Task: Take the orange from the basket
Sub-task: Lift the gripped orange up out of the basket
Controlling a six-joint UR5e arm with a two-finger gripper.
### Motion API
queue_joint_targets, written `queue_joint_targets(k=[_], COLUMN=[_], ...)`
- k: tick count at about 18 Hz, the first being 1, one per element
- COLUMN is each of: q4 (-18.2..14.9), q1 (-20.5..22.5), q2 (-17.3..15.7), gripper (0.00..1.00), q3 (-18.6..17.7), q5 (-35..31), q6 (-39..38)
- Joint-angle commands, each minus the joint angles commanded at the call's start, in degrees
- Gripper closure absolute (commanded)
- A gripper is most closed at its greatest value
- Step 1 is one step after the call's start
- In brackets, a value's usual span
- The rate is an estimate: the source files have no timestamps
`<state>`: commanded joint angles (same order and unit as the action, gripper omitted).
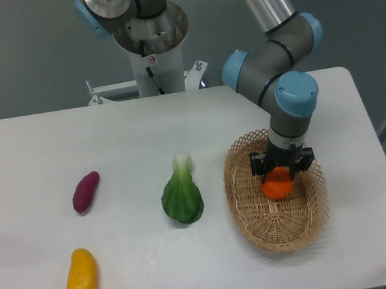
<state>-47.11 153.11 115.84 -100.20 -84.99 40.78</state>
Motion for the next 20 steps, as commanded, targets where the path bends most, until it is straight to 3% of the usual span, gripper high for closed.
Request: queue_joint_targets(k=[7,12,18,19,20], q4=[-0.09,-0.79,-1.05,-1.58,-4.19], q1=[-0.26,-2.98,-5.1,-5.1,-5.01], q2=[-5.36,-7.99,-10.72,-11.6,-12.82], gripper=[0.35,0.35,0.35,0.35,0.35], q3=[4.66,7.2,7.65,7.39,7.3], q5=[-0.97,-0.35,0.17,0.09,0.09], q6=[3.86,5.98,7.21,7.73,8.87])
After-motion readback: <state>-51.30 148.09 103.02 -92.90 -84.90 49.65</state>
